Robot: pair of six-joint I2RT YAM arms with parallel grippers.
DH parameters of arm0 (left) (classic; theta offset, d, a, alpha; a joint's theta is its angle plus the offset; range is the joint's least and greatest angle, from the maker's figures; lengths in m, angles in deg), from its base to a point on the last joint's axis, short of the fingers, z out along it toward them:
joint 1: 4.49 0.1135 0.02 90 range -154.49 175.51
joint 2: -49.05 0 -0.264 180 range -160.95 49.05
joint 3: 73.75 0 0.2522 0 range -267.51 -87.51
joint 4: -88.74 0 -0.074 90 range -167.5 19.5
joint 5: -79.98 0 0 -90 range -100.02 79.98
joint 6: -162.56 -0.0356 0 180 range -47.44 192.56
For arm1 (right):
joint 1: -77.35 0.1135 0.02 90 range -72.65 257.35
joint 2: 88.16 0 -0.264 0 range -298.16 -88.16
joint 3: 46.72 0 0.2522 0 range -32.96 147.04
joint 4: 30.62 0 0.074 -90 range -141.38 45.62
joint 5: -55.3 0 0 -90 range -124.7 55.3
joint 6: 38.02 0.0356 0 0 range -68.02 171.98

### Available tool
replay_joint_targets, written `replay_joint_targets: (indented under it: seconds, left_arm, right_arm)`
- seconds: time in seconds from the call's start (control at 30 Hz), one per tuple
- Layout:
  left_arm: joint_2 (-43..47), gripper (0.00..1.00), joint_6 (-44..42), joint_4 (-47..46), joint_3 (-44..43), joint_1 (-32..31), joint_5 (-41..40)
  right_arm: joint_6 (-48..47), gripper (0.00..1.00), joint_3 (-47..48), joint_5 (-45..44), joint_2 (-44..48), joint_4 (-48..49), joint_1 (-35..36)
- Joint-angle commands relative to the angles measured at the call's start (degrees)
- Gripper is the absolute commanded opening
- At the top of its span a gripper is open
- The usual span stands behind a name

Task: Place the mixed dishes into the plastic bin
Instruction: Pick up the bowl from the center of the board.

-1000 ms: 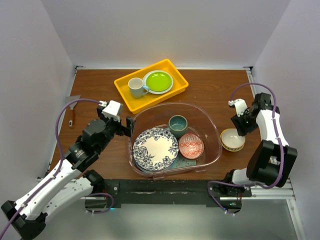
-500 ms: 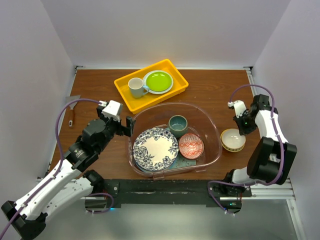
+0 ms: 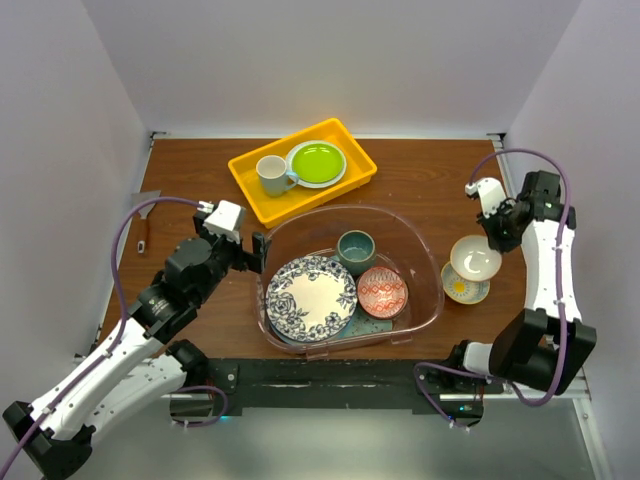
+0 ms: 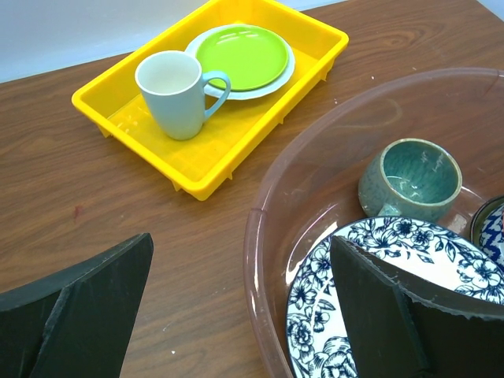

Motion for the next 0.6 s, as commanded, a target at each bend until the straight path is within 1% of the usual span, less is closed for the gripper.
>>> replay_joint_targets:
  seconds: [0.0, 0.23, 0.4, 0.57]
  left_arm:
    - [0.0, 1.0, -0.8, -1.5, 0.2, 0.6, 0.3]
    - [-0.1, 1.0, -0.9, -1.7, 0.2, 0.8, 0.9]
    - [0.1, 1.0, -1.1, -2.4, 0.4, 0.8, 2.7]
    - [0.4, 1.0, -1.4, -3.2, 0.9, 0.9, 5.1]
  right_arm:
    - [-0.5, 0.0, 5.5, 3.7, 3.4, -3.1, -0.2]
    - [1.0, 0.0, 11.1, 8.1, 5.1, -7.0, -0.2]
    - [2.7, 0.0, 15.0, 11.7, 5.9, -9.4, 0.5]
    - [4.6, 0.0, 16.9, 14.0, 6.5, -10.7, 2.6]
